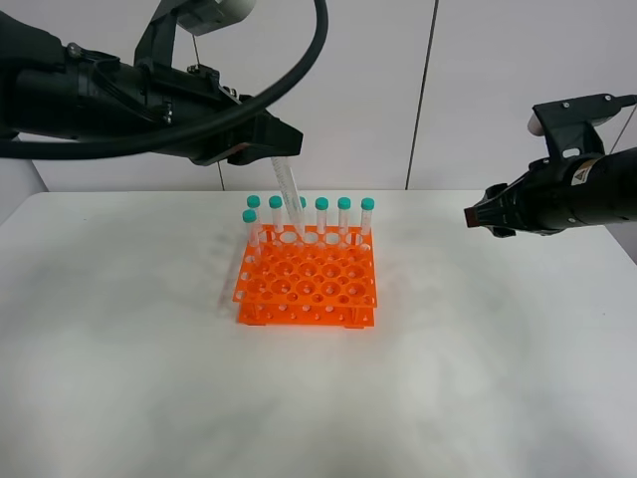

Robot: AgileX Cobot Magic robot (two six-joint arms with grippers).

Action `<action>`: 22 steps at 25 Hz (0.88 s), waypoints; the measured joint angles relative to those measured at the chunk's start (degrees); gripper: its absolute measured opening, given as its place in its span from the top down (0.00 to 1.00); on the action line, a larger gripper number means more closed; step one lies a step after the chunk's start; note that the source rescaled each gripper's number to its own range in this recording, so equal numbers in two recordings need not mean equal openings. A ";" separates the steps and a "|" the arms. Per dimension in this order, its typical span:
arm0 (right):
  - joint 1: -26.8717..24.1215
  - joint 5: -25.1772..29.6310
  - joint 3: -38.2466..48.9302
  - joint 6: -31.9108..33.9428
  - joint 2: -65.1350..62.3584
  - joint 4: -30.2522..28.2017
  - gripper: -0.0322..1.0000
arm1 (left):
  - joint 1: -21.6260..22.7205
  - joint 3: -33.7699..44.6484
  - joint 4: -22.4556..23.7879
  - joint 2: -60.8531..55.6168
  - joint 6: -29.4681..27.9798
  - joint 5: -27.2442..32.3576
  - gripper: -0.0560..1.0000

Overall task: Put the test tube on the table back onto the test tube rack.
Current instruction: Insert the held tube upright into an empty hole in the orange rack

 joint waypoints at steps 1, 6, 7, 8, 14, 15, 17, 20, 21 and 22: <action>0.00 0.93 -0.20 4.42 0.00 -4.36 0.52 | 0.00 0.00 0.00 0.00 0.00 0.00 0.94; 0.00 3.30 -0.30 18.20 0.00 -16.13 0.53 | 0.00 0.00 0.00 0.00 0.00 0.00 0.94; 0.00 3.62 -0.30 18.62 0.00 -16.38 0.53 | 0.00 0.00 0.00 0.00 0.00 0.00 0.94; 0.00 3.78 -0.30 18.73 0.00 -16.30 0.53 | 0.00 0.00 0.00 0.00 0.00 0.00 0.94; 0.00 3.83 -0.30 13.79 0.00 -10.12 0.53 | 0.00 0.00 0.00 0.00 0.00 0.00 0.94; -0.33 3.83 -0.30 13.30 0.00 -9.42 0.53 | 0.00 0.00 0.00 0.00 0.00 0.00 0.94; -1.18 3.85 -0.30 12.79 0.00 -8.64 0.53 | 0.00 0.00 0.00 0.00 0.00 0.00 0.94; -2.53 4.27 -0.30 9.98 -0.47 -6.10 0.53 | 0.00 0.00 0.33 0.00 0.00 0.00 0.94; -2.86 4.51 -0.30 8.53 -0.96 -4.35 0.53 | 0.00 0.00 0.64 0.00 0.00 0.00 0.94; -3.41 4.52 -0.30 6.66 -1.53 -2.25 0.53 | 0.00 0.00 0.90 0.00 0.00 0.00 0.94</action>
